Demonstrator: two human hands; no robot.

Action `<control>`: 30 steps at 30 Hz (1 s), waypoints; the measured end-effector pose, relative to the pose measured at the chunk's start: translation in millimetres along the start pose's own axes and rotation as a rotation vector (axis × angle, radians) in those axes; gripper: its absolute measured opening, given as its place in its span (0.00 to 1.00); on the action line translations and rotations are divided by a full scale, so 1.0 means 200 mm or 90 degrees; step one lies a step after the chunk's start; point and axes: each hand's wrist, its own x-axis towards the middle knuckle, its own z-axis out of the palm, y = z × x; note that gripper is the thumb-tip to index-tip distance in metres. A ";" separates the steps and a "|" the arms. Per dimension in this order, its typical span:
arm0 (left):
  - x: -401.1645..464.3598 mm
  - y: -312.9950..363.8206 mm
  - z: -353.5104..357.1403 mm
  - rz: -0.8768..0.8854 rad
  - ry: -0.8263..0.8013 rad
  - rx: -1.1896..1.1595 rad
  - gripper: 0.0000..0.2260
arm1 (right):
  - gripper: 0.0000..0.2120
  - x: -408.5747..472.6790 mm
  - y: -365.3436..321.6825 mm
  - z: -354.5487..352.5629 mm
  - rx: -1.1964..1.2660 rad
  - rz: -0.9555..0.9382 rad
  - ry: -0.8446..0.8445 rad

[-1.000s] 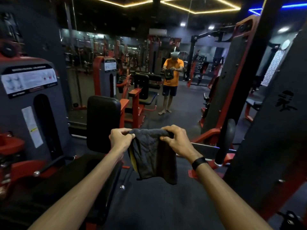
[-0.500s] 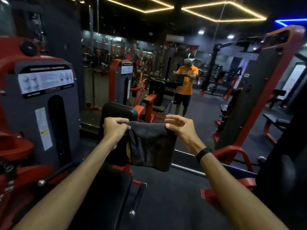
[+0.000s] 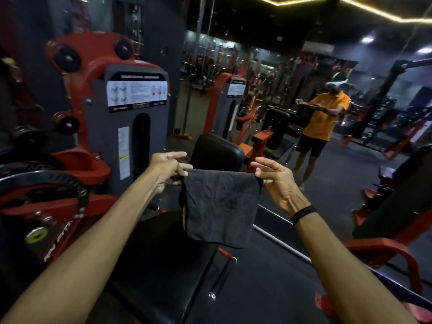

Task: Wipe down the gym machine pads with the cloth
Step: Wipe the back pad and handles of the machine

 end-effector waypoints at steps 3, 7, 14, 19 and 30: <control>0.01 -0.01 -0.04 -0.019 0.050 0.012 0.26 | 0.16 0.08 0.05 0.08 -0.033 -0.011 -0.029; 0.07 -0.03 -0.06 -0.022 0.174 0.035 0.20 | 0.15 0.24 0.12 0.18 -0.055 -0.032 -0.055; 0.17 -0.05 -0.02 -0.040 0.199 0.070 0.29 | 0.27 0.51 0.21 0.20 -0.185 -0.080 -0.224; 0.27 -0.10 0.10 0.017 0.352 0.355 0.28 | 0.30 0.68 0.29 0.17 -0.467 -0.249 -0.305; 0.27 -0.16 -0.06 -0.007 0.526 0.480 0.11 | 0.19 0.85 0.45 0.46 -0.488 -0.318 -0.392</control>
